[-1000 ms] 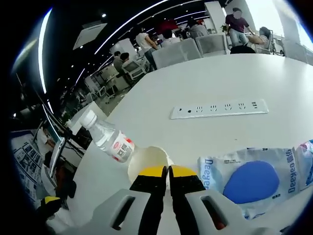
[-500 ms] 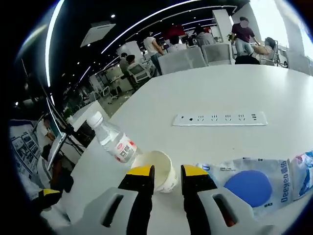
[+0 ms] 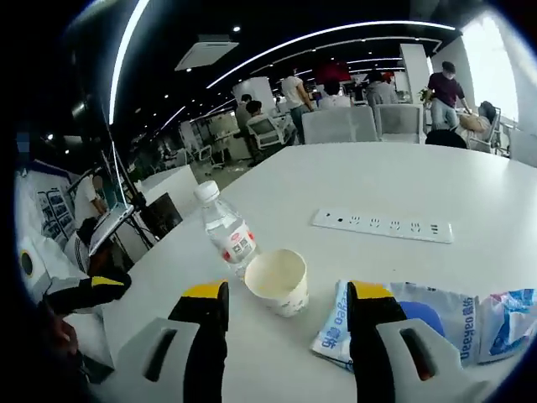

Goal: Arrange the tabletop items into an orderly group along one side of the table until the central work area is clear of visible clutter.

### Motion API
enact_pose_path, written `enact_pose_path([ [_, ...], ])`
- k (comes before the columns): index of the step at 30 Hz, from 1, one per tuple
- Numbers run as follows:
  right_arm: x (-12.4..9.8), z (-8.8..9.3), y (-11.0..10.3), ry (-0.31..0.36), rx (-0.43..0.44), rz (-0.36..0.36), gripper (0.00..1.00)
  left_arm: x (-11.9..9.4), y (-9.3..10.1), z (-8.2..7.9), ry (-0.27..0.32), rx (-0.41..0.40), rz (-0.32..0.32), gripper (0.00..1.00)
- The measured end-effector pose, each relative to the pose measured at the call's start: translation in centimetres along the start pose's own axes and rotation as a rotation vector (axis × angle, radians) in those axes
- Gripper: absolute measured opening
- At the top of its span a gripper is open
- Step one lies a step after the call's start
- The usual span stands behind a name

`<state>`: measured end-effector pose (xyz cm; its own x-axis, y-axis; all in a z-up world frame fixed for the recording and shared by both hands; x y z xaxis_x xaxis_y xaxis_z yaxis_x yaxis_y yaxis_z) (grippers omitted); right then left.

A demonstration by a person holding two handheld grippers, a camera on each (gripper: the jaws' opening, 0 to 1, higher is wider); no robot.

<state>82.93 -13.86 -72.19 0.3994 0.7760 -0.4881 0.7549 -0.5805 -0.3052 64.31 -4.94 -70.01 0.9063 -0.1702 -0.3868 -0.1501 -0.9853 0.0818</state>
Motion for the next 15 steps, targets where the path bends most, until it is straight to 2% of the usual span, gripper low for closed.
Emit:
enact_pose_path([
  [6,-2.0,0.5,0.8,0.021,-0.010,-0.001,0.66,-0.2,-0.1,-0.5,0.007,0.007,-0.002,1.00],
  [9,-3.8,0.9,1.2,0.041,0.001,0.020,0.69,-0.3,-0.1,-0.8,0.012,0.016,0.001,1.00],
  [15,-6.5,1.9,1.7,0.064,-0.047,0.039,0.76,-0.1,0.2,-1.2,0.017,0.034,0.018,1.00],
])
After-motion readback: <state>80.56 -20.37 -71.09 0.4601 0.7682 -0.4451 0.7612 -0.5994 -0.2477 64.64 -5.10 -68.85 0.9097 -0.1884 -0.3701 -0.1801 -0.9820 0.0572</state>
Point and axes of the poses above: the point that each gripper's makers call its tool centre point, and the gripper's own axes: x roughly forward along the fingers, y roughly to its right, z roughly out of its underside, the point moved 6 cm from there along -x, roughly backward along the fingers, and after that the axes turned 5 degrees about x, right-handed, at the moved point
